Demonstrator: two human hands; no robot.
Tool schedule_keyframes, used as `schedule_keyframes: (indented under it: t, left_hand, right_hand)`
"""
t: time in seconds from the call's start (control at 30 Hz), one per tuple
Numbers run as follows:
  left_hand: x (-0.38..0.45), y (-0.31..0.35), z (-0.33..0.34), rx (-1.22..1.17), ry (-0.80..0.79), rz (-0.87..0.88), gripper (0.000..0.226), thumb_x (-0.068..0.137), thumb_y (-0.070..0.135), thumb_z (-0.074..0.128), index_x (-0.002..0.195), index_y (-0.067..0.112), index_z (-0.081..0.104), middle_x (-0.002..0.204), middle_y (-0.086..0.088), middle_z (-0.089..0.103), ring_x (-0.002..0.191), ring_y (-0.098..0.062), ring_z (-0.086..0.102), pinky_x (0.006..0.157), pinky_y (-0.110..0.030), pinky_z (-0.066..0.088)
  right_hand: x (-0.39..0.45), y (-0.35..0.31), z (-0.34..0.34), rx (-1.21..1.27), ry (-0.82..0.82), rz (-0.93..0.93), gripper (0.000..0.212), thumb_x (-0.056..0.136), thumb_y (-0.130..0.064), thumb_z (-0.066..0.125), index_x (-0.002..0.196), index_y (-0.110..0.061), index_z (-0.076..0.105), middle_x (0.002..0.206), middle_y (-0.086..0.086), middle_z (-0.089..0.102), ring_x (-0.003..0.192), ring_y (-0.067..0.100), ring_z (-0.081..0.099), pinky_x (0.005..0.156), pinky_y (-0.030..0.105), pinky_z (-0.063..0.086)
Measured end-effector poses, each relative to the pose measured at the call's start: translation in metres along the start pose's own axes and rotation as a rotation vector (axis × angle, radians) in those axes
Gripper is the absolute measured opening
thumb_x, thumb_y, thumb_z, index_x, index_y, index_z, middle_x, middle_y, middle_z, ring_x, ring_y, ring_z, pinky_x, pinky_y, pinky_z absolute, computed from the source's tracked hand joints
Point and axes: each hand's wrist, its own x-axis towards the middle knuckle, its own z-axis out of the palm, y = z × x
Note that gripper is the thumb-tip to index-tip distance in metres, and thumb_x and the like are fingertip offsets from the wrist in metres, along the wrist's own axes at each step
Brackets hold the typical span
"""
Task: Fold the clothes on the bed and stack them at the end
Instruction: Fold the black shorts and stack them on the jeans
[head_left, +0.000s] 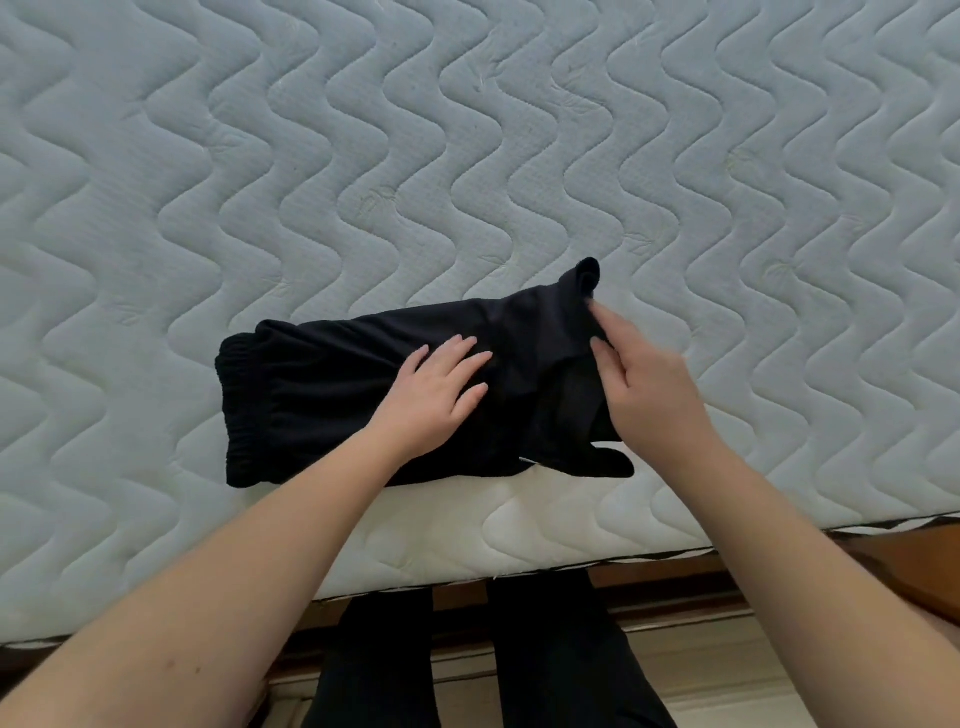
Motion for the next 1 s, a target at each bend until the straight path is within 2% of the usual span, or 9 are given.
schedule_keyframes:
  t: [0.1, 0.17, 0.23, 0.37, 0.53, 0.73, 0.8, 0.87, 1.0]
  left_hand:
    - [-0.021, -0.032, -0.027, -0.046, 0.262, -0.051, 0.042, 0.101, 0.032, 0.047, 0.142, 0.02, 0.051, 0.148, -0.003, 0.046, 0.141, -0.02, 0.036, 0.119, -0.042, 0.02]
    - [-0.031, -0.064, -0.043, -0.041, 0.361, -0.18, 0.041, 0.1, 0.028, 0.051, 0.14, 0.017, 0.052, 0.142, -0.005, 0.051, 0.134, -0.024, 0.044, 0.115, -0.043, 0.025]
    - [-0.038, -0.099, -0.056, -0.029, 0.379, -0.37, 0.045, 0.1, 0.03, 0.049, 0.143, 0.017, 0.048, 0.145, -0.006, 0.048, 0.133, -0.026, 0.043, 0.112, -0.044, 0.024]
    - [-0.047, -0.156, -0.069, -0.046, 0.244, -0.589, 0.04, 0.101, 0.035, 0.042, 0.139, 0.023, 0.053, 0.143, -0.005, 0.05, 0.133, -0.027, 0.042, 0.111, -0.045, 0.028]
    - [-0.063, -0.185, -0.075, -0.292, 0.195, -0.482, 0.027, 0.099, 0.027, 0.05, 0.119, 0.025, 0.068, 0.128, -0.004, 0.059, 0.122, -0.024, 0.053, 0.106, -0.039, 0.041]
    - [-0.086, -0.179, -0.055, -0.084, 0.238, -0.262, 0.043, 0.1, 0.02, 0.051, 0.143, 0.023, 0.052, 0.147, -0.009, 0.046, 0.135, -0.029, 0.04, 0.109, -0.041, 0.034]
    - [-0.091, -0.18, -0.053, -0.292, 0.286, -0.277, 0.043, 0.103, 0.017, 0.045, 0.146, 0.015, 0.047, 0.148, -0.007, 0.046, 0.138, -0.024, 0.04, 0.113, -0.039, 0.031]
    - [-0.099, -0.179, -0.055, -0.758, 0.357, -0.439, 0.041, 0.105, 0.017, 0.039, 0.146, 0.016, 0.046, 0.145, -0.001, 0.052, 0.135, -0.016, 0.045, 0.115, -0.033, 0.032]
    - [-0.105, -0.187, -0.062, -1.33, 0.423, -0.612, 0.037, 0.108, 0.029, 0.029, 0.136, 0.022, 0.053, 0.123, 0.0, 0.069, 0.117, -0.011, 0.061, 0.103, -0.03, 0.045]
  right_hand:
    - [-0.002, -0.038, 0.016, -0.03, -0.026, -0.062, 0.042, 0.103, -0.018, 0.042, 0.144, -0.027, 0.047, 0.093, -0.005, 0.061, 0.082, 0.007, 0.051, 0.074, 0.015, 0.039]
    - [-0.001, -0.06, 0.03, -0.082, -0.066, -0.086, 0.043, 0.103, -0.017, 0.041, 0.145, -0.026, 0.045, 0.091, 0.003, 0.063, 0.083, 0.019, 0.055, 0.076, 0.03, 0.044]
    - [0.001, -0.078, 0.046, -0.159, -0.122, -0.102, 0.046, 0.103, -0.015, 0.039, 0.148, -0.025, 0.04, 0.092, 0.009, 0.06, 0.085, 0.031, 0.056, 0.078, 0.044, 0.048]
    - [0.003, -0.11, 0.08, -0.308, -0.186, -0.137, 0.053, 0.103, -0.007, 0.035, 0.153, -0.026, 0.031, 0.098, 0.008, 0.057, 0.087, 0.036, 0.056, 0.079, 0.046, 0.049]
    - [0.006, -0.147, 0.118, -0.406, -0.201, -0.178, 0.056, 0.101, -0.005, 0.034, 0.153, -0.026, 0.026, 0.106, 0.006, 0.057, 0.084, 0.035, 0.058, 0.074, 0.043, 0.049]
    - [0.009, -0.181, 0.169, -0.504, -0.24, -0.243, 0.056, 0.101, -0.008, 0.037, 0.154, -0.022, 0.025, 0.108, 0.008, 0.058, 0.076, 0.032, 0.058, 0.062, 0.034, 0.036]
    - [0.009, -0.188, 0.186, -0.532, -0.26, -0.27, 0.056, 0.101, -0.01, 0.038, 0.154, -0.021, 0.025, 0.107, 0.007, 0.059, 0.074, 0.03, 0.058, 0.061, 0.034, 0.038]
    - [0.011, -0.194, 0.2, -0.544, -0.281, -0.283, 0.056, 0.101, -0.009, 0.039, 0.154, -0.02, 0.024, 0.108, 0.007, 0.059, 0.069, 0.027, 0.055, 0.059, 0.033, 0.039]
    - [0.013, -0.204, 0.228, -0.635, -0.293, -0.326, 0.058, 0.099, -0.009, 0.039, 0.154, -0.018, 0.022, 0.109, 0.006, 0.059, 0.061, 0.022, 0.04, 0.056, 0.031, 0.031]
